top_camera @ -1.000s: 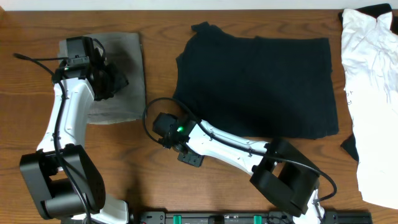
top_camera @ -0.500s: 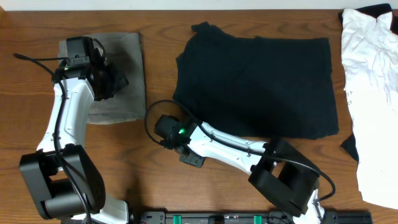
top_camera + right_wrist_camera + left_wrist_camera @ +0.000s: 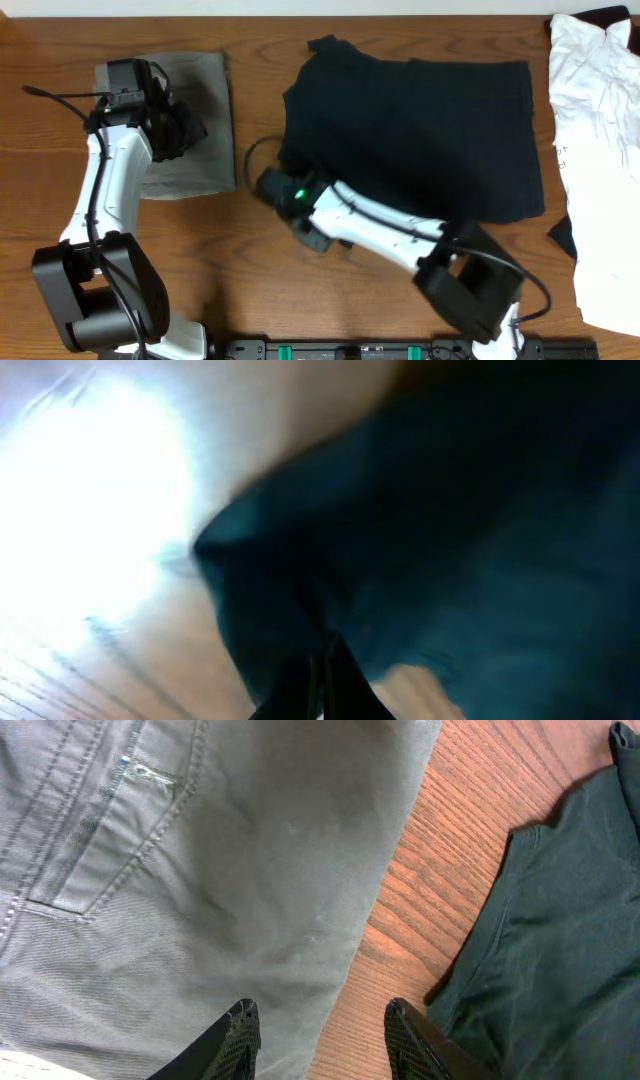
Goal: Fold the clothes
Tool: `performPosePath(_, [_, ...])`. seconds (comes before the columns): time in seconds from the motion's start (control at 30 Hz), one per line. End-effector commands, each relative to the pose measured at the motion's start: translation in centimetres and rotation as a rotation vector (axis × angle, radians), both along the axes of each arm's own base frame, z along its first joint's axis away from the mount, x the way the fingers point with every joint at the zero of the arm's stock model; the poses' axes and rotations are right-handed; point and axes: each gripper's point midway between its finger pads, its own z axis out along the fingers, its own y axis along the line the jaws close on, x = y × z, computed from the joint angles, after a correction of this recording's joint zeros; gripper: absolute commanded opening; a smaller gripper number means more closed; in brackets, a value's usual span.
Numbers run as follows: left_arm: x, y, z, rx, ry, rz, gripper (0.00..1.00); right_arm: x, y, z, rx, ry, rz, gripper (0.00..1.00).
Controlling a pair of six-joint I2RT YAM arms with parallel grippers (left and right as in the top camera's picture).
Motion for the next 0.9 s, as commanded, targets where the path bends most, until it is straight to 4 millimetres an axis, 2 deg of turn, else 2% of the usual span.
performPosePath(0.0, [0.1, -1.4, 0.6, -0.011, -0.013, -0.032, 0.43, 2.4, -0.6, 2.7, 0.131, 0.003, -0.179, 0.01])
performPosePath(0.3, [0.1, -3.6, 0.6, -0.011, -0.013, -0.088, 0.43, 7.3, -5.8, 2.6, 0.208, 0.030, -0.543, 0.01])
performPosePath(0.57, [0.0, -5.3, 0.6, 0.004, -0.021, -0.161, 0.43, 10.5, -8.8, 2.8, 0.235, -0.024, -0.655, 0.01])
performPosePath(0.87, [-0.1, -6.4, 0.6, 0.009, -0.023, -0.199, 0.43, 12.2, -11.2, 3.0, 0.174, -0.130, -0.722, 0.02])
